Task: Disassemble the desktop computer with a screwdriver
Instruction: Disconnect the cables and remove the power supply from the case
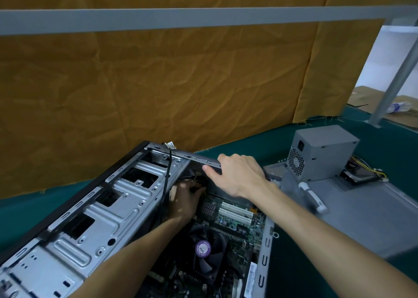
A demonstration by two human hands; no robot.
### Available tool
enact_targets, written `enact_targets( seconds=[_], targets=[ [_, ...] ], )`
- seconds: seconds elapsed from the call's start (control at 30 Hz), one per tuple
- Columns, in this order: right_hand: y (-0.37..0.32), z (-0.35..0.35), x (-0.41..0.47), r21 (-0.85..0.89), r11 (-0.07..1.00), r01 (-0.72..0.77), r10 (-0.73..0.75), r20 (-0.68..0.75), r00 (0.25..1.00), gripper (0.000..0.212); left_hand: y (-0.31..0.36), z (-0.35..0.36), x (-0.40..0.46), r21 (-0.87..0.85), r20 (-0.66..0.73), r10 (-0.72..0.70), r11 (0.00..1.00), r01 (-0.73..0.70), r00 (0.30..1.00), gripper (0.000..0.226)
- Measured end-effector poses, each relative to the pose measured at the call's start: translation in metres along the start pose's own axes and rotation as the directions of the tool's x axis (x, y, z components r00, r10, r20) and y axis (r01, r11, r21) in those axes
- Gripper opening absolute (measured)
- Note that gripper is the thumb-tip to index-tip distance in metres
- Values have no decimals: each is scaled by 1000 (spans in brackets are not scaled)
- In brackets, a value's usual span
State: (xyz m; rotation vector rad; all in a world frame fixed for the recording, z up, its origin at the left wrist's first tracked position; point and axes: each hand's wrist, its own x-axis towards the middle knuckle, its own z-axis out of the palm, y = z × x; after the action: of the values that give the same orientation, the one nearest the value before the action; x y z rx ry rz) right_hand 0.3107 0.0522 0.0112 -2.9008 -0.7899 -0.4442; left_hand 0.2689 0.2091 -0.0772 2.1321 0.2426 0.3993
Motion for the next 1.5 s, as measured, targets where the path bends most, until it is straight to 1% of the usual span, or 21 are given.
enact_targets(
  seconds=[0.2,0.33,0.43,0.5,0.57,0.63,0.7,0.73,0.77,0.8,0.87,0.93,1.0,1.07,1.13,1.2,1.27,1.3,1.33,1.4,1.5],
  targets=[
    [0,0,2,-4,1000,5,-5,2,1000,61,4,-2,-1,46,-2,-12,999,12,1000,8],
    [2,0,1,19,1000,4,-4,19,1000,58,3,-2,-1,335,-4,68,940,-63,998,14],
    [0,-2,4,27,1000,-2,1,32,999,58,12,-3,-5,471,18,-45,882,31,999,27],
    [-2,-5,4,26,1000,-3,2,42,999,58,20,-9,-7,540,101,-148,839,71,984,37],
    [-2,-8,2,27,1000,-5,3,59,998,57,35,-25,-7,400,260,-256,906,137,931,32],
    [-4,-13,-3,42,999,-34,30,91,995,54,51,-43,-16,236,410,-300,947,217,861,18],
    [-6,-22,-9,133,988,-80,62,138,989,42,64,-54,-35,334,523,-240,940,63,818,19],
    [-8,-28,-14,210,972,-109,78,150,986,38,67,-56,-48,422,575,-216,905,-59,789,32],
    [-10,-34,-21,293,947,-131,95,136,986,40,70,-56,-63,496,614,-211,853,-164,761,53],
    [-13,-39,-29,373,917,-143,119,87,989,42,72,-57,-74,564,633,-253,799,-211,731,74],
    [-19,-49,-54,474,869,-145,219,-104,970,37,74,-55,-87,640,646,-358,736,-222,674,100],
    [-24,-57,-84,513,843,-163,346,-284,894,28,79,-53,-91,658,658,-410,720,-219,631,110],
    [-25,-63,-114,539,818,-201,432,-344,834,24,82,-53,-95,654,662,-409,725,-217,628,109],
    [-24,-64,-141,573,761,-305,515,-248,820,30,79,-53,-99,653,636,-390,732,-195,666,98],
    [-24,-61,-163,570,675,-469,604,-61,795,42,72,-53,-101,637,618,-349,747,-188,704,91],
    [-24,-55,-183,552,559,-618,651,169,740,57,67,-54,-101,607,607,-280,768,-205,744,89],
    [-26,-55,-196,571,350,-743,622,451,640,103,66,-55,-101,599,575,-222,770,-220,787,89],
    [-27,-56,-201,571,221,-790,556,592,583,120,66,-56,-102,601,561,-203,767,-226,803,89],
    [-26,-58,-204,562,124,-818,460,698,549,126,66,-56,-102,602,553,-193,765,-229,811,89],
    [-26,-64,-207,537,10,-844,240,818,523,117,67,-57,-102,601,551,-188,766,-230,813,90],
    [-26,-62,-208,481,-108,-870,8,876,483,112,70,-59,-102,589,557,-165,770,-247,814,86]
  ],
)
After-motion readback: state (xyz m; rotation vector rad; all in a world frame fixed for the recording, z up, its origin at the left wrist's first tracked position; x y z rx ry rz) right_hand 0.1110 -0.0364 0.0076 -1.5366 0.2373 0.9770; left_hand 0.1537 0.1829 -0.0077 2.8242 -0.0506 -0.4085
